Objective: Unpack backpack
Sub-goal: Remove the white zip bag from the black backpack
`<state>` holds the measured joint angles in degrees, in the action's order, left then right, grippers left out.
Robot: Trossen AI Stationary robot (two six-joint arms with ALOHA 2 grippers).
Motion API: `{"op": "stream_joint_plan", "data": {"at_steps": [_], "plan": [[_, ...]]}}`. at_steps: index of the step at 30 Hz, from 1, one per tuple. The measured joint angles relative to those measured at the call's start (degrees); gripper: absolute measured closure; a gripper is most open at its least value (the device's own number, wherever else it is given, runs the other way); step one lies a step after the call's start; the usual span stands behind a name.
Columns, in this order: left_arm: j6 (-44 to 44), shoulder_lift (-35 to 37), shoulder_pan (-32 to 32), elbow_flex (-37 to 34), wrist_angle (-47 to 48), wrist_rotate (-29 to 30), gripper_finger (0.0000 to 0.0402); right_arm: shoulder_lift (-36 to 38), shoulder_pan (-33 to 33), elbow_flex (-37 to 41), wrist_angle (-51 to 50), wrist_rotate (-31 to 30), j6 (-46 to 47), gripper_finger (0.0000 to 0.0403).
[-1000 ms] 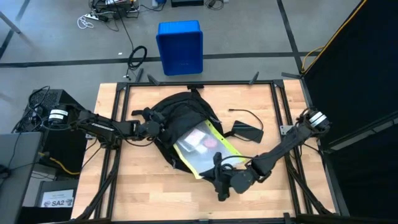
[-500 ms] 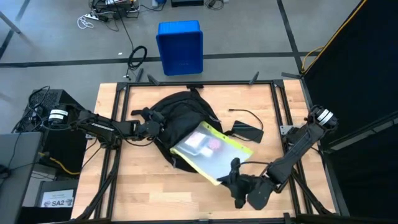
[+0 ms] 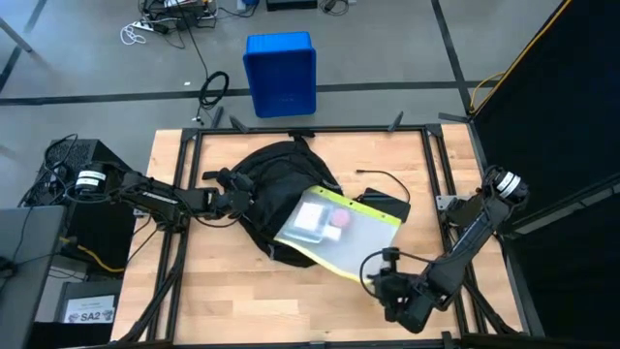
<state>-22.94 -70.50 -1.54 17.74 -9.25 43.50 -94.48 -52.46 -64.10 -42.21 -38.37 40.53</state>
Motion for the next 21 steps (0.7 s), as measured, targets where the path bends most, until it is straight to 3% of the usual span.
{"op": "stream_joint_plan", "data": {"at_steps": [10,14,18,21], "plan": [[0.0,0.0,-0.1,0.0,-0.1,-1.5,0.0402,0.0,-1.4,2.6,-15.2,2.8,23.2,0.0397],[-1.3,0.0,-0.1,0.0,0.0,-4.5,0.0402,0.0,-1.0,2.6,-16.3,4.0,24.4,0.0366],[-1.4,0.0,-0.1,0.0,0.3,-5.7,0.0402,0.0,-1.9,2.7,-13.7,11.1,24.7,0.0323],[-1.4,0.0,-0.1,0.0,0.2,-5.7,0.0402,0.0,-3.8,2.7,-11.0,12.9,25.4,0.0292]]}}
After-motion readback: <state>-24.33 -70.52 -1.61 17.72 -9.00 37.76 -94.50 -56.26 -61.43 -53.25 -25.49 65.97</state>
